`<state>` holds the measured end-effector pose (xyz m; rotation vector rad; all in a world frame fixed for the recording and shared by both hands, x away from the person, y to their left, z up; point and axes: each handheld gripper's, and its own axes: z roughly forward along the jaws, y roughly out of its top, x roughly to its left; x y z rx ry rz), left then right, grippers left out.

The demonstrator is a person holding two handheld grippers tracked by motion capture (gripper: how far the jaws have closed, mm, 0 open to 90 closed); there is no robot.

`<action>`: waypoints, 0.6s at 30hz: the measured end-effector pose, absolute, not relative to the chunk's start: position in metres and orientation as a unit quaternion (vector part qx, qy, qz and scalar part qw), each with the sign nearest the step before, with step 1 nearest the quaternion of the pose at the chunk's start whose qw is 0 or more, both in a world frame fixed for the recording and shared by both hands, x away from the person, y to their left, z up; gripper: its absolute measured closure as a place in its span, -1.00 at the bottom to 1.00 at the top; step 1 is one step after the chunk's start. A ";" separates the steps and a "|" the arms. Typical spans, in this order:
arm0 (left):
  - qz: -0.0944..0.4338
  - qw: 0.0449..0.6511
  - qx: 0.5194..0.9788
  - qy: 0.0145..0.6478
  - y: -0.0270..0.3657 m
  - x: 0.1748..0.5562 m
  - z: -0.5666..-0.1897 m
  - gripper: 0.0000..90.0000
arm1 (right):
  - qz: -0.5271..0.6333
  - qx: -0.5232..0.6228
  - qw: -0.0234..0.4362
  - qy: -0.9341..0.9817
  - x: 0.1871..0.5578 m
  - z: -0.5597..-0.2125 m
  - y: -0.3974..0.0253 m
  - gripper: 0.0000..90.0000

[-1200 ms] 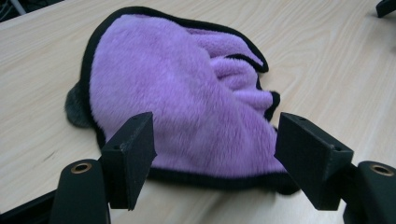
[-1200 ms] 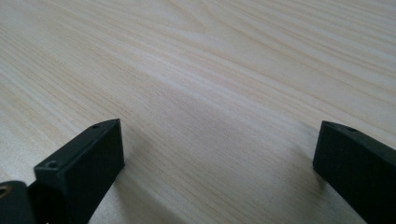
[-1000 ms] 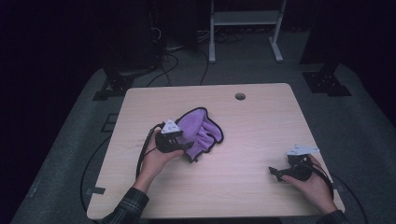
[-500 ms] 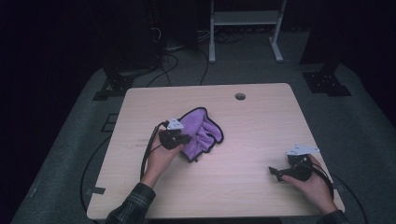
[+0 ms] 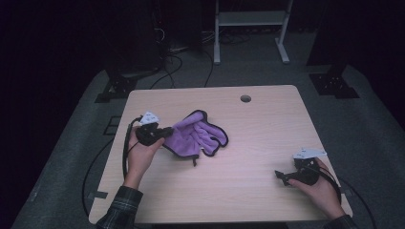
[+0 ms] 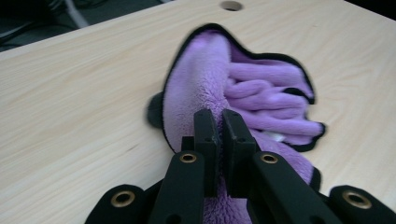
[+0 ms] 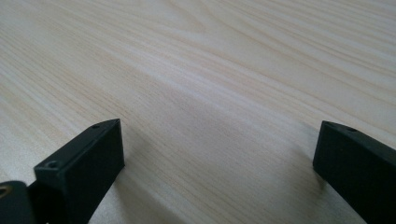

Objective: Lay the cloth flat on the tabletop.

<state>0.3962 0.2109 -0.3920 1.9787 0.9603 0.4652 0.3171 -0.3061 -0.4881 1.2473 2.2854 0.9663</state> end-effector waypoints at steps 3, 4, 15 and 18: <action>0.198 0.424 0.790 0.398 0.222 0.398 -0.393 0.90 | 0.342 0.442 0.181 0.809 0.317 -0.488 -0.306 -0.98; 0.204 0.410 0.789 0.409 0.233 0.401 -0.397 0.90 | 0.342 0.442 0.181 0.809 0.317 -0.488 -0.306 -0.98; 0.229 0.380 0.783 0.436 0.247 0.402 -0.411 0.36 | 0.344 0.445 0.183 0.806 0.316 -0.488 -0.307 -0.91; 0.222 0.386 0.796 0.411 0.236 0.393 -0.407 0.22 | 0.348 0.448 0.187 0.802 0.316 -0.487 -0.309 -0.80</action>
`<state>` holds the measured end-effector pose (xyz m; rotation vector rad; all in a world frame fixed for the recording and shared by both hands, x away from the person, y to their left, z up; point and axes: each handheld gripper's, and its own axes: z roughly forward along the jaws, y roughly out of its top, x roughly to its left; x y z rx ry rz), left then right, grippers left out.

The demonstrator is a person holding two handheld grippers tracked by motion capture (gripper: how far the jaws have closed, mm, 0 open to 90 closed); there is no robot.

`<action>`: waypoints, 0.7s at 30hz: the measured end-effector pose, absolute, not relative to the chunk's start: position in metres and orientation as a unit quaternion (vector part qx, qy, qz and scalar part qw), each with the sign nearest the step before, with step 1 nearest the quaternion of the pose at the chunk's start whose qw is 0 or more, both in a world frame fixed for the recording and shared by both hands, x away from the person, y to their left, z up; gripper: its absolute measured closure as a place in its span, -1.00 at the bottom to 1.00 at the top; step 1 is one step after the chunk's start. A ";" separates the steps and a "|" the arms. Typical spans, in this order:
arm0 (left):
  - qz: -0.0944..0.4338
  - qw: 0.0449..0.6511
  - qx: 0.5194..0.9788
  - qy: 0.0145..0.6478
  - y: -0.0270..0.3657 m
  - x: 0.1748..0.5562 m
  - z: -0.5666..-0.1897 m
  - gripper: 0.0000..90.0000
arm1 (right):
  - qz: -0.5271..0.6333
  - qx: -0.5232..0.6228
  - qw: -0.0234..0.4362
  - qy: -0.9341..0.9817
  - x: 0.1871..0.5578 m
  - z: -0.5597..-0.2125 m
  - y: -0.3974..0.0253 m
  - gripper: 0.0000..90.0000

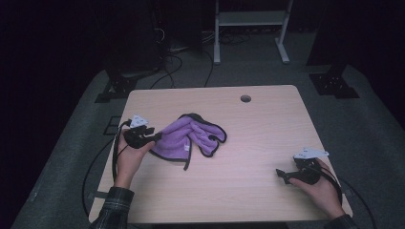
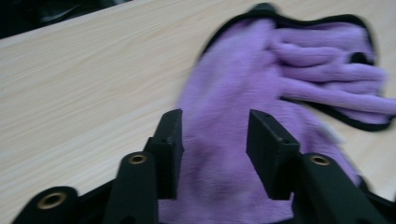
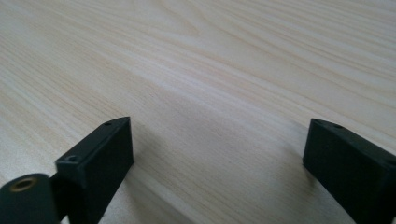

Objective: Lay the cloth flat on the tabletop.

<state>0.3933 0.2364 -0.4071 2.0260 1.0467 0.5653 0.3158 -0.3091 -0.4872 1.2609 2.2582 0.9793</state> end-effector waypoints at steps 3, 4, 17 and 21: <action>0.202 0.399 0.803 0.393 0.227 0.386 -0.409 0.11 | 0.346 0.449 0.187 0.802 0.316 -0.484 -0.311 -0.54; 0.194 0.401 0.806 0.389 0.224 0.383 -0.410 0.09 | 0.345 0.452 0.183 0.802 0.316 -0.483 -0.311 -0.46; 0.149 0.396 0.842 0.334 0.184 0.359 -0.435 0.07 | 0.376 0.414 0.145 0.816 0.318 -0.467 -0.293 -0.08; 0.138 0.392 0.852 0.318 0.175 0.355 -0.440 0.11 | 0.384 0.399 0.133 0.822 0.323 -0.465 -0.282 -0.06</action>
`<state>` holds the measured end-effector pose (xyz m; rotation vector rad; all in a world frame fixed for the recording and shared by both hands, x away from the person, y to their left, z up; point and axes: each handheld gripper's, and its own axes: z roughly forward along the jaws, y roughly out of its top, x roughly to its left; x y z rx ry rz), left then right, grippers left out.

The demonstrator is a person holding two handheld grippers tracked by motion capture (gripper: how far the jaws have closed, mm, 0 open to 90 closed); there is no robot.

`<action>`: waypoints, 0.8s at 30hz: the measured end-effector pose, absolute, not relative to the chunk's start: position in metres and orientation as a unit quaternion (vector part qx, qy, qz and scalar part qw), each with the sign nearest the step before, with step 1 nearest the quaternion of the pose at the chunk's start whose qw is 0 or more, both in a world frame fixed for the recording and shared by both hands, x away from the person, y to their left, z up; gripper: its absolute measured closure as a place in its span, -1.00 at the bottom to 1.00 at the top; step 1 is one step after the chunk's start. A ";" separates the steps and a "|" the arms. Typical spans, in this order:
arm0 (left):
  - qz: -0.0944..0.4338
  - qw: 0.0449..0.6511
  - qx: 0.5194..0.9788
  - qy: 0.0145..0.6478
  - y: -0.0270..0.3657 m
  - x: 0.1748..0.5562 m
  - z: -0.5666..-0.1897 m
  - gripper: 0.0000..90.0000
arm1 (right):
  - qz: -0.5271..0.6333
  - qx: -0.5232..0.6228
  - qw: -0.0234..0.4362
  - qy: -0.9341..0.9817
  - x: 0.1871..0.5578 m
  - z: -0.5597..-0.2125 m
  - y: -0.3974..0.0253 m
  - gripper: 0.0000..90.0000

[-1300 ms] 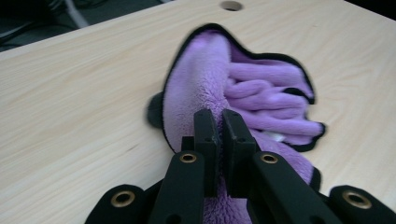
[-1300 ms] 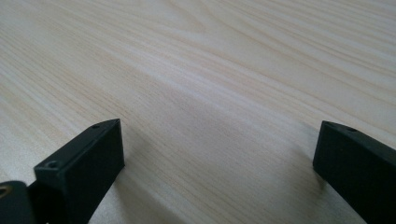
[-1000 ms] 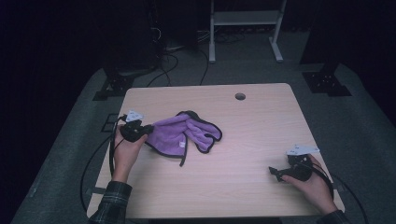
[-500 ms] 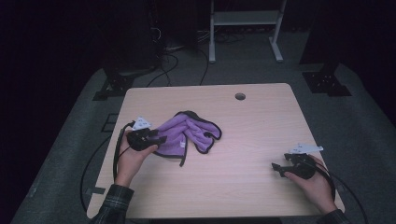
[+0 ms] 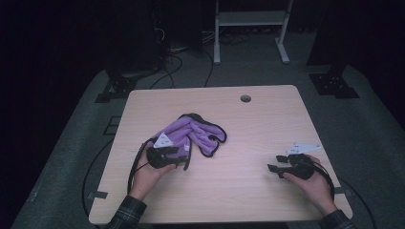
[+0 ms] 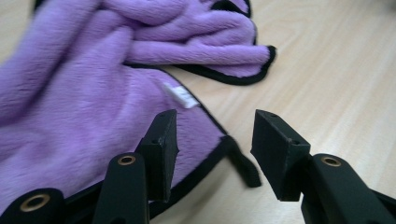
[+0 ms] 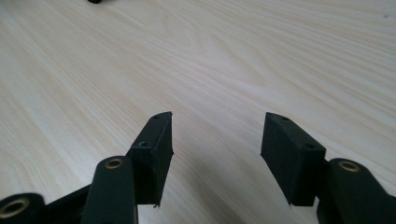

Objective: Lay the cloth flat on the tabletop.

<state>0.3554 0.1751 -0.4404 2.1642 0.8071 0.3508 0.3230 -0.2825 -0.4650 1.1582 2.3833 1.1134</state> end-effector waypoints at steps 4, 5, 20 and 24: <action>0.129 0.381 0.863 0.305 0.165 0.356 -0.448 0.08 | 0.384 0.387 0.130 0.828 0.327 -0.463 -0.271 -0.06; 0.129 0.376 0.866 0.304 0.163 0.356 -0.450 0.08 | 0.384 0.385 0.129 0.829 0.327 -0.462 -0.269 -0.06; 0.128 0.337 0.880 0.309 0.151 0.368 -0.467 0.25 | 0.401 0.332 0.120 0.845 0.333 -0.456 -0.232 -0.09; 0.133 0.325 0.878 0.325 0.151 0.371 -0.465 0.56 | 0.409 0.316 0.114 0.848 0.335 -0.453 -0.218 -0.09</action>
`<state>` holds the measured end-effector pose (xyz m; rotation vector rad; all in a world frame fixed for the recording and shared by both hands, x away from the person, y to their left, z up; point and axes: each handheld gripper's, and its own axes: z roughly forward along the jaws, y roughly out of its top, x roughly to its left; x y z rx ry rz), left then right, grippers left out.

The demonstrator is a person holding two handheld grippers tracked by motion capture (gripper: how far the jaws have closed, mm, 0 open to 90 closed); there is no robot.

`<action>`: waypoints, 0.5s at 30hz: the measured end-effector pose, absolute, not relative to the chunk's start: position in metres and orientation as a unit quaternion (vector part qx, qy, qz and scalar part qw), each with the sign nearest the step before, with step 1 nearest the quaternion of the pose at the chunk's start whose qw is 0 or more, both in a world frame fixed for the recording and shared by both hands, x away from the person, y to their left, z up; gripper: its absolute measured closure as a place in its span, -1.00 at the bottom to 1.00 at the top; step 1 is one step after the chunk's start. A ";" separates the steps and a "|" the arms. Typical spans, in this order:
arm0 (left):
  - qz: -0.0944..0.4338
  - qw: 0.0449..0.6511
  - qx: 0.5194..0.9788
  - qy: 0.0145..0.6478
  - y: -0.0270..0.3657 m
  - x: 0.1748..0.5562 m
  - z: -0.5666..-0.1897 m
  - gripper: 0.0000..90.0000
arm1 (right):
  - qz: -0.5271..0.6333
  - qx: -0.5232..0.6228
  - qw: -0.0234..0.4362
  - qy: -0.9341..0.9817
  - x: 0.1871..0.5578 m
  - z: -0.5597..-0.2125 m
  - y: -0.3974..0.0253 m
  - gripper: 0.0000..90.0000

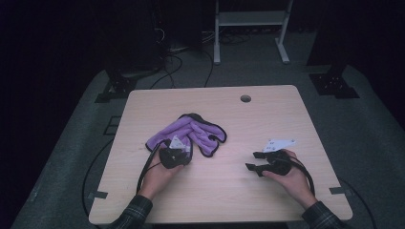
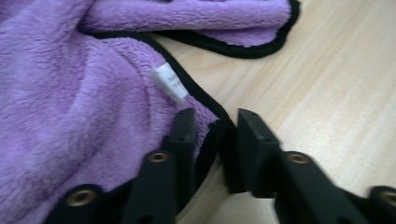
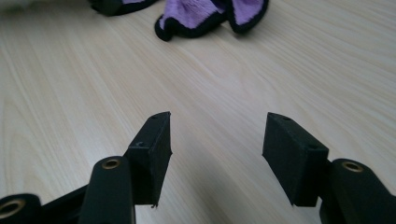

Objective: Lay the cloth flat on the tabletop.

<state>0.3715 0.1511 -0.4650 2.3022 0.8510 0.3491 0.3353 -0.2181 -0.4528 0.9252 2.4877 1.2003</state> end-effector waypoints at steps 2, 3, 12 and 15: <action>0.128 0.326 0.875 0.335 0.152 0.374 -0.464 0.69 | 0.412 0.305 0.111 0.852 0.336 -0.452 -0.210 -0.08; 0.123 0.330 0.872 0.340 0.154 0.375 -0.465 0.73 | 0.411 0.300 0.109 0.854 0.337 -0.452 -0.206 -0.08; 0.081 0.358 0.854 0.370 0.164 0.382 -0.467 0.85 | 0.438 0.256 0.071 0.859 0.345 -0.446 -0.172 0.07; 0.077 0.362 0.851 0.372 0.165 0.383 -0.467 0.85 | 0.437 0.241 0.066 0.864 0.350 -0.445 -0.159 0.11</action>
